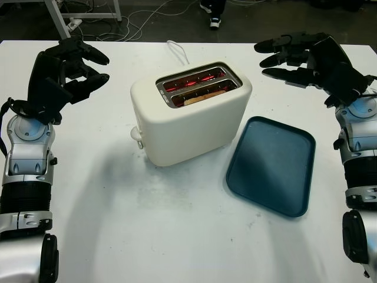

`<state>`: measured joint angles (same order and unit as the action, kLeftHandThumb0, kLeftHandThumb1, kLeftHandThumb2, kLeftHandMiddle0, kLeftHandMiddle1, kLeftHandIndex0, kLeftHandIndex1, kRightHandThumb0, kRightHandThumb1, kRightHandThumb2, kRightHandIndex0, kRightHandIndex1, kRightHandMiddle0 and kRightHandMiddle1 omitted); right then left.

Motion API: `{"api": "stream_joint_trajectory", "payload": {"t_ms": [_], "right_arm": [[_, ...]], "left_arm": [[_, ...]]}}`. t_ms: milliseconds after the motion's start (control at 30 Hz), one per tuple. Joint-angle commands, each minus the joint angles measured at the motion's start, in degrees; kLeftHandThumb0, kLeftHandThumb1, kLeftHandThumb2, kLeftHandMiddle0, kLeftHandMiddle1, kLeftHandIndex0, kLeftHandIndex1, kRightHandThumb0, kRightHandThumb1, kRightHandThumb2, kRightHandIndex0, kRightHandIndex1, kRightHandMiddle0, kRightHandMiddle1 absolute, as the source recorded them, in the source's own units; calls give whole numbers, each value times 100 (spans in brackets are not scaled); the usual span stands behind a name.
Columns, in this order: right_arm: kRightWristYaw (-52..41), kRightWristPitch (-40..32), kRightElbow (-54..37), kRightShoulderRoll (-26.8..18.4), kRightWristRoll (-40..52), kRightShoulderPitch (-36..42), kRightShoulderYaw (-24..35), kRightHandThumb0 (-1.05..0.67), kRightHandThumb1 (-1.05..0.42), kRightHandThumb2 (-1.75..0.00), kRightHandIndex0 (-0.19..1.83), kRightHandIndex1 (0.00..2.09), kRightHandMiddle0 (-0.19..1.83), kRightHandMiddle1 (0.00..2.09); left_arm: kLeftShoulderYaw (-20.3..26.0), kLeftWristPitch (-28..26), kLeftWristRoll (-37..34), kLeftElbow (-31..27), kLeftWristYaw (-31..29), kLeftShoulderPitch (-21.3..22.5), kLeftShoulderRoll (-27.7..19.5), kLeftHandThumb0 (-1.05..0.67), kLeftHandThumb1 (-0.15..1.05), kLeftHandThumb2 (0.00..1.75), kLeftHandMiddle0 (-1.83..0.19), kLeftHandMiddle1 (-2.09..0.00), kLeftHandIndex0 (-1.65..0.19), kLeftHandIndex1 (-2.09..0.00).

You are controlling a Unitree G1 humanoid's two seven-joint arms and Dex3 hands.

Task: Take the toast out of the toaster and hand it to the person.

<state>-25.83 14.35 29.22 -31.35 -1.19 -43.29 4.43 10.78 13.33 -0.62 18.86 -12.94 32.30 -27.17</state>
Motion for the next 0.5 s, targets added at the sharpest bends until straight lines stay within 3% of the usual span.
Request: {"api": "stream_joint_trajectory", "payload": {"t_ms": [0,467], "right_arm": [[40,-71,-123,-43,-33,-25,-11,-26,-87,0,59,52,76,7],[39,-157,-186,-21,-13,-1,1,-27,-88,0,64,47,78,6]], "left_arm": [[2,58,1,-12,-31,-56,-61,-105,92,20,-68,-123,-55,-121],[9,-62,-14,-90,-7,-75,-34,-105,92,19,-71,-121,-58,-119]]}}
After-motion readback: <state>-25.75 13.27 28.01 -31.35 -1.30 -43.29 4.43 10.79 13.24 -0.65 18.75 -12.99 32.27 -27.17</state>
